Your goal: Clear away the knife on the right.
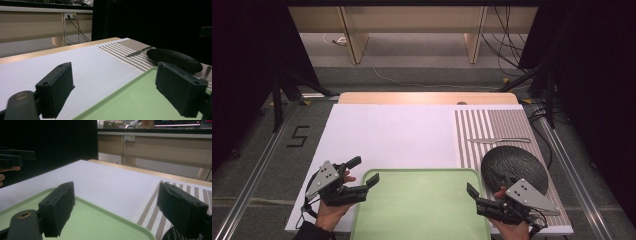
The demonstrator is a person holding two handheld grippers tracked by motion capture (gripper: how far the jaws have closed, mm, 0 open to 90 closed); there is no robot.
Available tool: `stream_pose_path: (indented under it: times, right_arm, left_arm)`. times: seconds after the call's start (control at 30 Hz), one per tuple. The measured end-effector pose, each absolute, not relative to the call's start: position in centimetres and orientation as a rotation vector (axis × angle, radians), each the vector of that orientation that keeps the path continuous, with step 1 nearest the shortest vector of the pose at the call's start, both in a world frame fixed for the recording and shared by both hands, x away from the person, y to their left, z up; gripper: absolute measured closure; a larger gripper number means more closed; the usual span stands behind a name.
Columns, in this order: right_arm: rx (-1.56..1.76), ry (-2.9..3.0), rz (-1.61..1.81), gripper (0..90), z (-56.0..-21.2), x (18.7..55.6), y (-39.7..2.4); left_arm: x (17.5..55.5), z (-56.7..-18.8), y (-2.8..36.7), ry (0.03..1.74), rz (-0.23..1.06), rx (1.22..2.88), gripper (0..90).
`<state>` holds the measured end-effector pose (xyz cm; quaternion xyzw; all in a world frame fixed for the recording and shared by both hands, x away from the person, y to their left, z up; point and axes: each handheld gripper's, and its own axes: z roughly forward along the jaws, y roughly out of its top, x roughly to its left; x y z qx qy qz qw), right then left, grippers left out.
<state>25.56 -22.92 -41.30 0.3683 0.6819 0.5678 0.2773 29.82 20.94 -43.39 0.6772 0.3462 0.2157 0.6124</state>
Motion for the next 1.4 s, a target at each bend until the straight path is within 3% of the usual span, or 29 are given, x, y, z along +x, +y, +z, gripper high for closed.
stream_pose_path:
  times: [0.67,1.4]
  right_arm:
    - [0.993,1.820,1.527,16.9,-41.0,25.6,-23.4]
    - [1.017,1.850,1.308,17.8,-39.4,28.5,-28.0]
  left_arm:
    - [29.8,-43.4,20.9,0.797,0.496,1.565,14.4]
    - [29.9,-43.4,21.0,0.794,0.506,1.563,14.7]
